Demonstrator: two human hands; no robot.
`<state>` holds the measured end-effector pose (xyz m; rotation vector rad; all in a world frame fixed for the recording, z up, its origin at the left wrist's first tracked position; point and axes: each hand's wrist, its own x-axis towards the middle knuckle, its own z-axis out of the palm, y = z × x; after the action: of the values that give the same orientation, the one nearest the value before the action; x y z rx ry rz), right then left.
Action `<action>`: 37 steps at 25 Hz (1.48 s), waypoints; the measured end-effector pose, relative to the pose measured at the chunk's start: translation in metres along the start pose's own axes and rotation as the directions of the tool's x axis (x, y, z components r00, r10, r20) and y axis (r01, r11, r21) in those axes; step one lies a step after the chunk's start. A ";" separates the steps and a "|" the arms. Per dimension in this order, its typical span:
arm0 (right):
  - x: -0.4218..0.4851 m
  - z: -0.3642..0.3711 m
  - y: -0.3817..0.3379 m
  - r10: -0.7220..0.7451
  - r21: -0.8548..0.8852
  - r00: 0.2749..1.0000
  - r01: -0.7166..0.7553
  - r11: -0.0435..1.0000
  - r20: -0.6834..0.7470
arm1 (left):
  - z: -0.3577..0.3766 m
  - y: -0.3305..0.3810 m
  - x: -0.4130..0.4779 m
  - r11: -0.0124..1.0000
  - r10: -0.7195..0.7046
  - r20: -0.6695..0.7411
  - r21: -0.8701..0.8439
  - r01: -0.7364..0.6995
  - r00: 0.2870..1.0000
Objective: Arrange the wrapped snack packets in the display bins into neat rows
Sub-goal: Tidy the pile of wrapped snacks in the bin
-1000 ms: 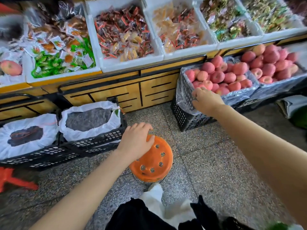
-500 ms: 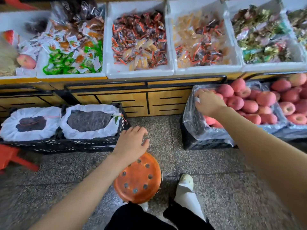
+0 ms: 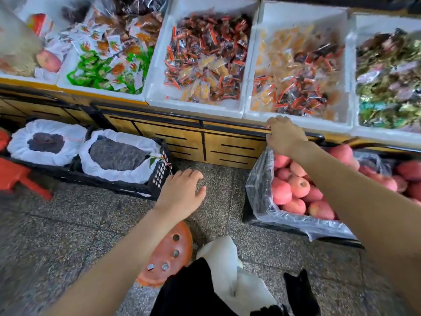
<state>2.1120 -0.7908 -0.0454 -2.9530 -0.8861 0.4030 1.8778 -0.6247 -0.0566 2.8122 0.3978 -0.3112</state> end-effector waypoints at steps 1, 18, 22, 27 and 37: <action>0.009 -0.001 0.001 -0.021 -0.006 1.000 0.022 1.000 0.004 | 0.000 -0.004 0.004 1.000 -0.025 0.003 -0.004 0.025 1.000; 0.267 -0.007 -0.057 -0.094 0.086 0.987 0.083 0.993 0.127 | -0.046 -0.142 0.264 0.997 -0.079 0.079 0.013 0.078 0.994; 0.306 0.008 -0.063 -0.094 0.149 0.978 0.066 0.987 0.189 | -0.041 -0.166 0.322 0.998 -0.063 0.129 0.013 0.062 0.990; 0.351 0.035 -0.071 -0.089 0.232 0.968 0.034 0.972 0.233 | -0.025 -0.192 0.373 0.995 -0.090 0.191 0.051 0.082 0.977; 0.420 0.080 -0.097 -0.115 0.302 0.958 0.032 0.953 0.261 | 0.012 -0.185 0.482 0.892 -0.221 0.229 -0.345 0.291 0.948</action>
<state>2.3772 -0.4842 -0.2124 -2.6197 -0.8680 0.8776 2.2728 -0.3434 -0.2333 2.3328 0.7090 -0.4897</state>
